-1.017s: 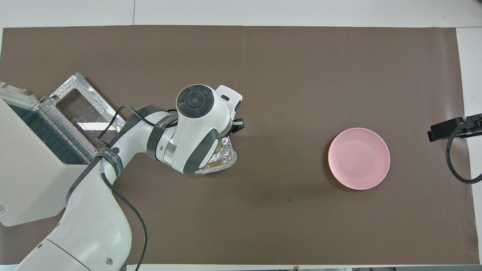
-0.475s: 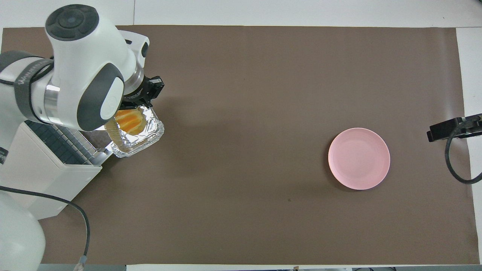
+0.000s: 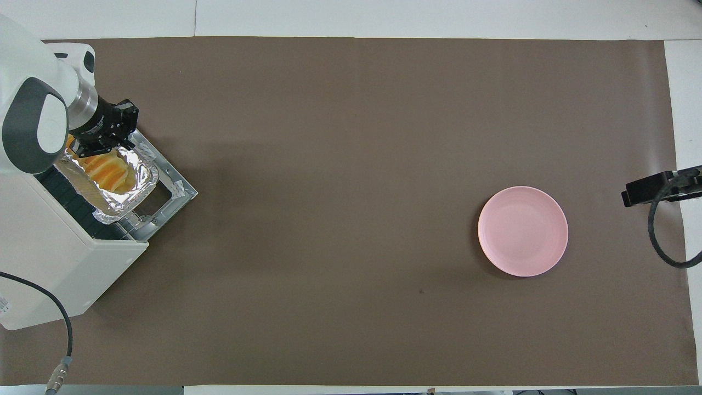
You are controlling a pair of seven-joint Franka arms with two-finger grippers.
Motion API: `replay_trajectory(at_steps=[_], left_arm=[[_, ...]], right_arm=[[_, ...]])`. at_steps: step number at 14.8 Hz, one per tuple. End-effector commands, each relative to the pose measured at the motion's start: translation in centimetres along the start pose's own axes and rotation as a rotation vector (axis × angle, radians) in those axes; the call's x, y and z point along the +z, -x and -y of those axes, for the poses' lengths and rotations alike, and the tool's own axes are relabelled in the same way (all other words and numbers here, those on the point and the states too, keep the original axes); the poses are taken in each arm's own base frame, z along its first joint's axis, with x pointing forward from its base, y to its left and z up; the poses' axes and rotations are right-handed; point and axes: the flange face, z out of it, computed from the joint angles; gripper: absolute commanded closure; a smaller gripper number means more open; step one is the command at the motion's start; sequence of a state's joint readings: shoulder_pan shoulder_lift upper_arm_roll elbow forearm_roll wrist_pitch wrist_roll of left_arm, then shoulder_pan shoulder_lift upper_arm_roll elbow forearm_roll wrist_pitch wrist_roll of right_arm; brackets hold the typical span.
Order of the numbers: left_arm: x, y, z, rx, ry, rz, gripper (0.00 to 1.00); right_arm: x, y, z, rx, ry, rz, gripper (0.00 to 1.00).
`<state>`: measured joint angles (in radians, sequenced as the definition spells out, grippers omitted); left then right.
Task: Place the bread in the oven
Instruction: 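Lift the foil tray with the left gripper into the open oven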
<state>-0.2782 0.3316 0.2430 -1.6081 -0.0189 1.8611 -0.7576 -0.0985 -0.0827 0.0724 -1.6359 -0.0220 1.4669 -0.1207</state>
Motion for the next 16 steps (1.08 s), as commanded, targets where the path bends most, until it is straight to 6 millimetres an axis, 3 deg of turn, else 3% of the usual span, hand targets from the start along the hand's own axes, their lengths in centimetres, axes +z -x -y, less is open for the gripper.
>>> replay_trajectory(at_steps=[1, 4, 7, 13, 16], left_arm=[[1.1, 0.1, 3.0, 0.027, -0.005, 0.004, 1.00], [1.5, -1.5, 5.5, -0.010, -0.013, 0.022, 1.00], [1.9, -1.7, 7.0, -0.031, -0.035, 0.053, 1.00], [3.7, -0.6, 8.9, 0.037, -0.116, 0.051, 1.00], [3.7, -0.4, 8.9, 0.047, -0.116, 0.052, 1.00]], right_arm=[[0.0, 0.7, -0.1, -0.011, -0.002, 0.006, 0.00], [0.0, 0.6, -0.1, -0.011, -0.002, 0.004, 0.00], [0.0, 0.7, -0.1, -0.011, -0.002, 0.006, 0.00], [0.0, 0.7, -0.1, -0.011, -0.002, 0.004, 0.00], [0.0, 0.7, -0.1, -0.011, -0.002, 0.006, 0.00]])
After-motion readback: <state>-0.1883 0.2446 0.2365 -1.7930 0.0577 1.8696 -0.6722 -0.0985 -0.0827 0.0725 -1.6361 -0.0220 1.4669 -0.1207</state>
